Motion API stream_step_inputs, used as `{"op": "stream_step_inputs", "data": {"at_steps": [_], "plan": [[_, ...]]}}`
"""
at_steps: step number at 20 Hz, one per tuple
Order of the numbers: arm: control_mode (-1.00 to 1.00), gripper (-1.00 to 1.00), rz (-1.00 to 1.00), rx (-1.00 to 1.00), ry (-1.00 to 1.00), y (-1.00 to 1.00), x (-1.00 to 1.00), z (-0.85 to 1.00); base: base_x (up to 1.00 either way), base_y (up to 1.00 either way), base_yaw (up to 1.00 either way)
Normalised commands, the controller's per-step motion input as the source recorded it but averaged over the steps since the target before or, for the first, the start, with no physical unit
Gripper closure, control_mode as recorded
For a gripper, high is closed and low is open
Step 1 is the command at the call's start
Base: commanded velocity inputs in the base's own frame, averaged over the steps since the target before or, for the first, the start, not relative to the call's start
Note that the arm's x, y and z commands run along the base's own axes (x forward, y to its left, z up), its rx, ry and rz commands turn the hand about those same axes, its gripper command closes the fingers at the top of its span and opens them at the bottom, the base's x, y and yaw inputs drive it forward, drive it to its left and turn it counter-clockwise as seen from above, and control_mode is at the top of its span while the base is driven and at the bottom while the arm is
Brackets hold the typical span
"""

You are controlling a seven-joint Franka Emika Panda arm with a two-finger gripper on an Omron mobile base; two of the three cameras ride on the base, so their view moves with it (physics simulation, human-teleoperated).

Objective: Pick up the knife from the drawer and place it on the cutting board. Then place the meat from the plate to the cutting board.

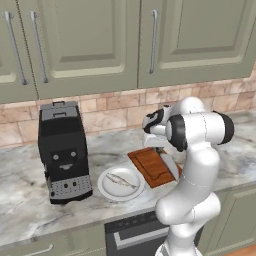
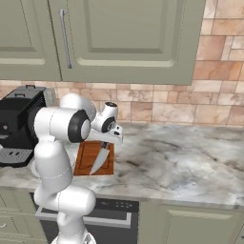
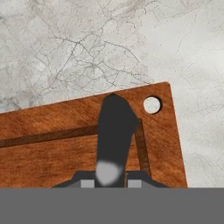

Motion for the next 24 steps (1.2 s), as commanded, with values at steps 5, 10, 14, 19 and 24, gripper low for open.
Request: {"op": "stream_step_inputs", "data": {"at_steps": [5,10,14,19,24], "plan": [[-1.0,-1.0,0.0,0.0,0.0,0.0,0.0,0.0,0.0,0.0,0.0],[-1.0,-1.0,0.0,0.0,0.0,0.0,0.0,0.0,0.0,0.0,0.0],[-1.0,-1.0,0.0,0.0,0.0,0.0,-0.02,0.27,0.0,0.0,0.0],[-1.0,-1.0,0.0,0.0,-0.01,0.15,-0.45,0.47,0.0,0.0,0.0],[-1.0,-1.0,0.02,-0.03,-0.07,0.35,-0.65,0.31,0.0,0.0,0.0]]}}
